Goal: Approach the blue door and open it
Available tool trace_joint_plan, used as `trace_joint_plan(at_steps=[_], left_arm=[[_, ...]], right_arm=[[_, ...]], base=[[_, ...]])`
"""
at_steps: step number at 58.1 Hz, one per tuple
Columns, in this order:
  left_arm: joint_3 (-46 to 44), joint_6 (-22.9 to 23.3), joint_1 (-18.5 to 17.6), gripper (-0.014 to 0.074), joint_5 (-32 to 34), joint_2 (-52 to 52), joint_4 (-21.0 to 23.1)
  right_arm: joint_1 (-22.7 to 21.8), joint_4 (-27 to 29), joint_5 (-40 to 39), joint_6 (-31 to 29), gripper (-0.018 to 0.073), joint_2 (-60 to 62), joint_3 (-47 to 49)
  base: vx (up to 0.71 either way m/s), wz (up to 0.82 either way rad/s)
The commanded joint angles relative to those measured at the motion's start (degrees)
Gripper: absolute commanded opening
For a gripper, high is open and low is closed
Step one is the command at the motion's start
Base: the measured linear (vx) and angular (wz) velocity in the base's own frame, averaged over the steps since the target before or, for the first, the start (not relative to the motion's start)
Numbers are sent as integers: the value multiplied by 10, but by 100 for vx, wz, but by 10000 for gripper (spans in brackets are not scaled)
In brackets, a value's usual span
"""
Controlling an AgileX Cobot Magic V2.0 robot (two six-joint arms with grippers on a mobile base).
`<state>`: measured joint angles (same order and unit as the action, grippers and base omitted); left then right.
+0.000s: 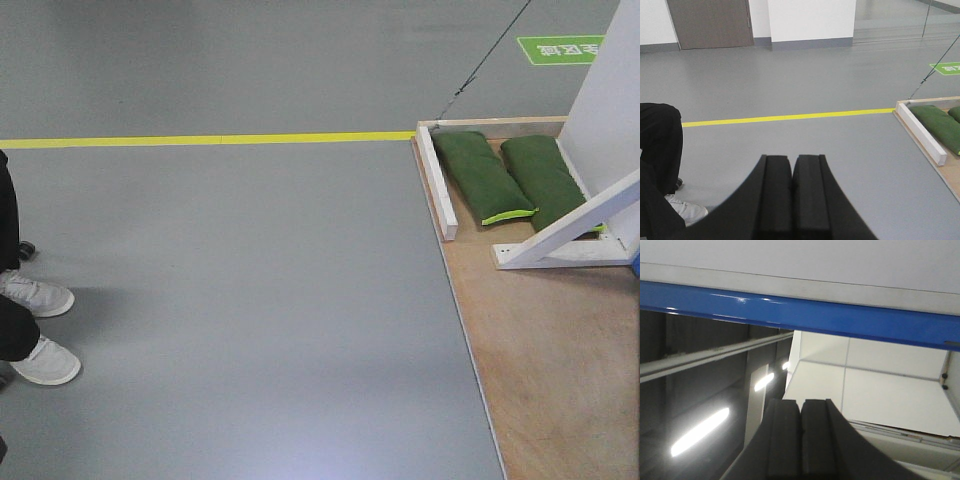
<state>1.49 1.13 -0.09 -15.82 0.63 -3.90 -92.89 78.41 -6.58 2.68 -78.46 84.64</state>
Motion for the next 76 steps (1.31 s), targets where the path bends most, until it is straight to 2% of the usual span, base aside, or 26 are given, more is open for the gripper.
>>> trace_joint_plan(at_steps=[1,12,20,27,37,60,71,76], left_arm=[[-15,4,-4,73,48,7,1],[-15,4,-4,73,48,7,1],[-15,4,-4,73,48,7,1],[-15,4,-4,73,48,7,1],[-15,4,-4,73,48,7,1],[-15,4,-4,73,48,7,1],[-15,4,-4,73,48,7,1],[-15,4,-4,73,48,7,1]], right_arm=[[-26,-4,91,-4,12,7,48],[-101,71,263,-4,12,-33,106],[-145,109,332,-4,12,-73,152],[-165,140,383,-4,12,-100,184],[-176,172,496,-4,12,-134,224],[-176,223,661,-4,12,-185,309],[-176,236,792,-4,12,-183,332],[-173,235,797,-4,12,-183,352]], base=[[0,0],[0,0],[0,0],[0,0],[0,0],[0,0],[0,0],[0,0]])
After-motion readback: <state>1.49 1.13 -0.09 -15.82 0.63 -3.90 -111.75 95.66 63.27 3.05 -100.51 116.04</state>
